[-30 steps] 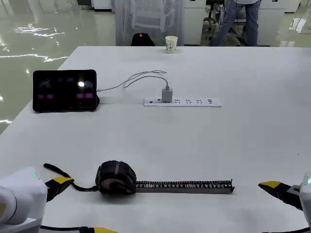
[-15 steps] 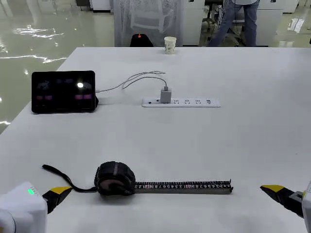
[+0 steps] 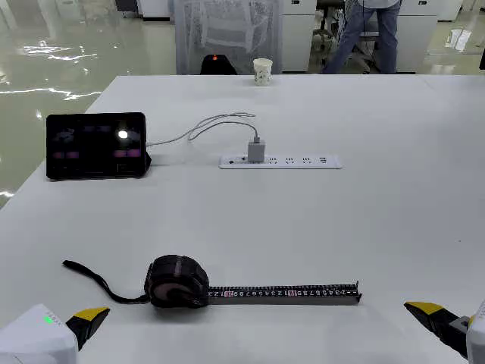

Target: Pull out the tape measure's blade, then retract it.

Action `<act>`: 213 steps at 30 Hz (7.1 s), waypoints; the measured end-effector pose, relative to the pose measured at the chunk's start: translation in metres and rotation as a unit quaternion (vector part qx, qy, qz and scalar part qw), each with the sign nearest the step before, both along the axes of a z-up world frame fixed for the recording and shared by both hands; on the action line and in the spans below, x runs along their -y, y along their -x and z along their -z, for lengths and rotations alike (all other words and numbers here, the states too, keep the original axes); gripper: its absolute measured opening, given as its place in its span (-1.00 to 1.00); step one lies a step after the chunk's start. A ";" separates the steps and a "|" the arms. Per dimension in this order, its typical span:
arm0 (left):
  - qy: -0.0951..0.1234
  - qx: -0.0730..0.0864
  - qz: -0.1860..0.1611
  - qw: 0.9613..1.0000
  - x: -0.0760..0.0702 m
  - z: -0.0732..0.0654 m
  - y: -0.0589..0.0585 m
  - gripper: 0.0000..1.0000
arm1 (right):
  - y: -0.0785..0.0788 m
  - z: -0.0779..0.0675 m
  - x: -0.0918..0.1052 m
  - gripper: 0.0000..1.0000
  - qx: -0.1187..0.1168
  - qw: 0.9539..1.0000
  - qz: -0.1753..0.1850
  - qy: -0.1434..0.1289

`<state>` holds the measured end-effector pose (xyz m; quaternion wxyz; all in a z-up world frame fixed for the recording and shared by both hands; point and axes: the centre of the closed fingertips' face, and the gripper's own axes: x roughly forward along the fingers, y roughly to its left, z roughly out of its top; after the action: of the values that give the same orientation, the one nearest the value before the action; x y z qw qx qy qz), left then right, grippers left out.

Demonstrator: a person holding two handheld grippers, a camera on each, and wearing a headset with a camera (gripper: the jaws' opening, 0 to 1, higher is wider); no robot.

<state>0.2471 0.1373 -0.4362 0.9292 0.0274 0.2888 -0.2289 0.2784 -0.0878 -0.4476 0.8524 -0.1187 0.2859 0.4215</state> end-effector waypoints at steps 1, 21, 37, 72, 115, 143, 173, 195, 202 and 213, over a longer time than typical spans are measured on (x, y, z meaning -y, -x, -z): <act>-0.001 -0.001 -0.001 1.000 0.000 0.000 0.000 0.98 | 0.001 0.000 -0.001 0.95 -0.001 1.000 0.001 0.000; -0.003 -0.007 -0.031 0.999 0.005 -0.006 0.006 0.98 | 0.016 -0.009 -0.019 0.98 -0.016 0.999 0.032 -0.015; -0.001 -0.006 -0.034 0.999 0.016 -0.009 0.009 0.98 | 0.022 -0.012 -0.022 0.98 -0.021 0.999 0.044 -0.019; -0.001 0.002 -0.074 0.997 0.007 -0.014 0.000 0.98 | 0.021 -0.017 -0.027 0.98 -0.021 0.999 0.016 -0.027; -0.003 -0.004 -0.118 0.993 -0.001 0.005 -0.055 0.98 | -0.017 0.018 -0.009 0.73 -0.045 0.989 -0.138 0.020; -0.001 -0.012 -0.150 0.989 -0.007 0.021 -0.078 0.82 | -0.069 0.039 0.003 0.20 -0.018 0.976 -0.206 0.066; -0.005 -0.032 -0.199 0.979 -0.021 0.035 -0.101 0.24 | -0.105 0.067 0.010 -0.51 -0.005 0.952 -0.277 0.126; -0.009 -0.045 -0.224 0.973 -0.027 0.042 -0.118 0.14 | -0.106 0.072 0.008 -0.75 -0.023 0.941 -0.313 0.127; -0.013 -0.052 -0.227 0.972 -0.027 0.046 -0.119 0.15 | -0.106 0.071 0.008 -0.77 -0.031 0.943 -0.311 0.119; -0.020 -0.053 -0.228 0.972 -0.027 0.047 -0.119 0.15 | -0.105 0.070 0.007 -0.78 -0.035 0.946 -0.303 0.106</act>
<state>0.3663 0.1645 -0.4832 0.9396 -0.0329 0.3407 -0.0064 0.3836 -0.0946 -0.5180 0.6563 -0.2748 0.3087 0.6312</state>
